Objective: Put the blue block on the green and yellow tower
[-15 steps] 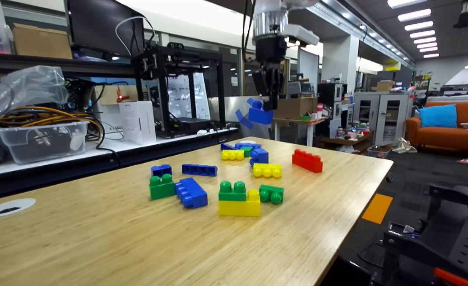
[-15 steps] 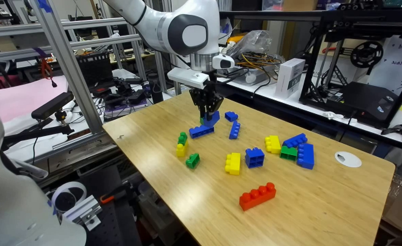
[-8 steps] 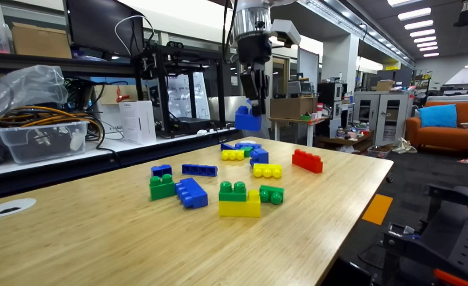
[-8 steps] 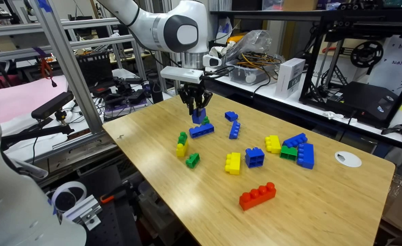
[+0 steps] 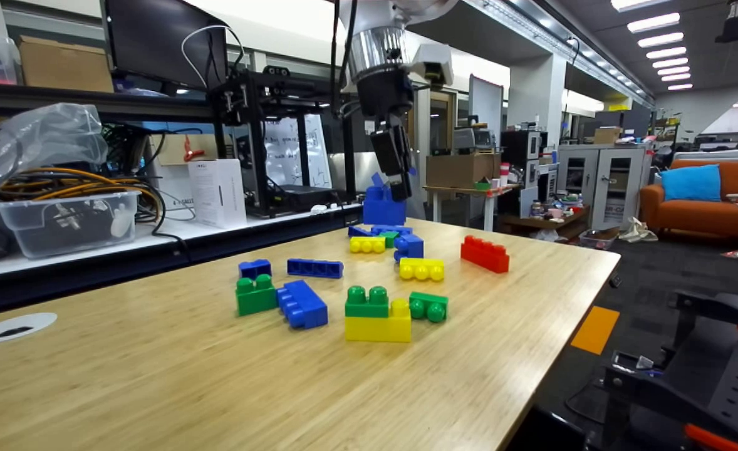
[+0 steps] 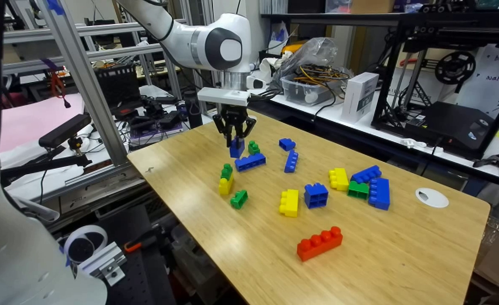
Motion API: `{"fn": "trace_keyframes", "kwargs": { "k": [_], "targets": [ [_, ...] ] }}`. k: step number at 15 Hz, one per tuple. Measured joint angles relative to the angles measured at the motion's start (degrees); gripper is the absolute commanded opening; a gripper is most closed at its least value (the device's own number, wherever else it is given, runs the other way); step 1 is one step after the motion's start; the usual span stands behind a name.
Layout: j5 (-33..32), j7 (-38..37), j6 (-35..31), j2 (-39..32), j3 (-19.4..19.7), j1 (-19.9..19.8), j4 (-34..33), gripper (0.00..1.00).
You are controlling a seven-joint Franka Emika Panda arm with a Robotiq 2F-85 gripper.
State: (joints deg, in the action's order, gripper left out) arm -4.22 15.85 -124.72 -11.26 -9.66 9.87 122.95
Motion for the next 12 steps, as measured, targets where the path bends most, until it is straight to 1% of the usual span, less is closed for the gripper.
{"fn": "trace_keyframes", "kwargs": {
  "k": [8,9,12],
  "targets": [
    [-0.01,0.45,1.13,-0.35,0.04,-0.02,-0.80,0.30],
    [-0.01,0.46,1.14,-0.35,0.04,-0.02,-0.80,0.07],
    [0.01,0.45,1.11,-0.35,0.00,-0.01,-0.81,0.07]
  ]
}}
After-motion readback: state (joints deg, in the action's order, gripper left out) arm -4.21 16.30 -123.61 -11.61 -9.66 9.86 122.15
